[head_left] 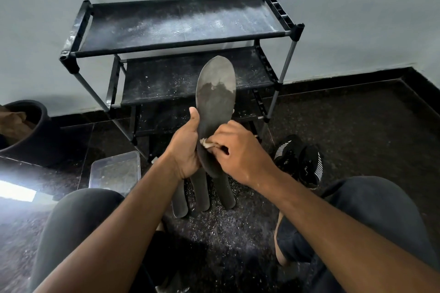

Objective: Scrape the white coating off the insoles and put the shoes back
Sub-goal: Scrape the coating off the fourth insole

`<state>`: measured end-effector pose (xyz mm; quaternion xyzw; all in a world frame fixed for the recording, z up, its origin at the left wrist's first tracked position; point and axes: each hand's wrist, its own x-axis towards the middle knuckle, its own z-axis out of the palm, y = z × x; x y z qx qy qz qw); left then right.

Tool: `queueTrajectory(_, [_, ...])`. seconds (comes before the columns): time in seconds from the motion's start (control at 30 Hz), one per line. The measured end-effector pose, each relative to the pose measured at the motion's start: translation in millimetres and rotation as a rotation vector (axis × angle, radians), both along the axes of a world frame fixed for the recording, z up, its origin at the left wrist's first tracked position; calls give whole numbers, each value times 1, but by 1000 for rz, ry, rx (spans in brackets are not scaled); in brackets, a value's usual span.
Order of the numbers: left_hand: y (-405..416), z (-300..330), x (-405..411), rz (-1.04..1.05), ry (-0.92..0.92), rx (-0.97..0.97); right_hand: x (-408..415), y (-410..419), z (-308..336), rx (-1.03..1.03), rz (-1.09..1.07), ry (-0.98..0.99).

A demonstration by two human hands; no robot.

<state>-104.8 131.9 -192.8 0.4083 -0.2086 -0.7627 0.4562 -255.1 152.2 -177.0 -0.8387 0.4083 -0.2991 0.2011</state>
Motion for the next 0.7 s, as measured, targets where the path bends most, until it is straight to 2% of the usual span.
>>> queueTrajectory(0.1, [0,1,4,-36,-15,-39,-5,-3,6,101,8,-94])
queueTrajectory(0.23, [-2,1,3,-37,43,-40,-10,-10,5,28,-129,-58])
queueTrajectory(0.33, [-4,-2,4,-26,41,-34,-3,-2,1,42,-78,-30])
queueTrajectory(0.47, [-5,-5,8,12,93,4,2,6,3,167,28,-173])
queueTrajectory(0.53, [-5,-4,6,13,98,-2,1,3,5,134,-36,-221])
queueTrajectory(0.6, [-3,-3,1,-23,85,-4,-2,-3,5,53,-121,-189])
queueTrajectory(0.7, [-3,-5,-3,-33,34,1,1,-4,2,45,-86,-129])
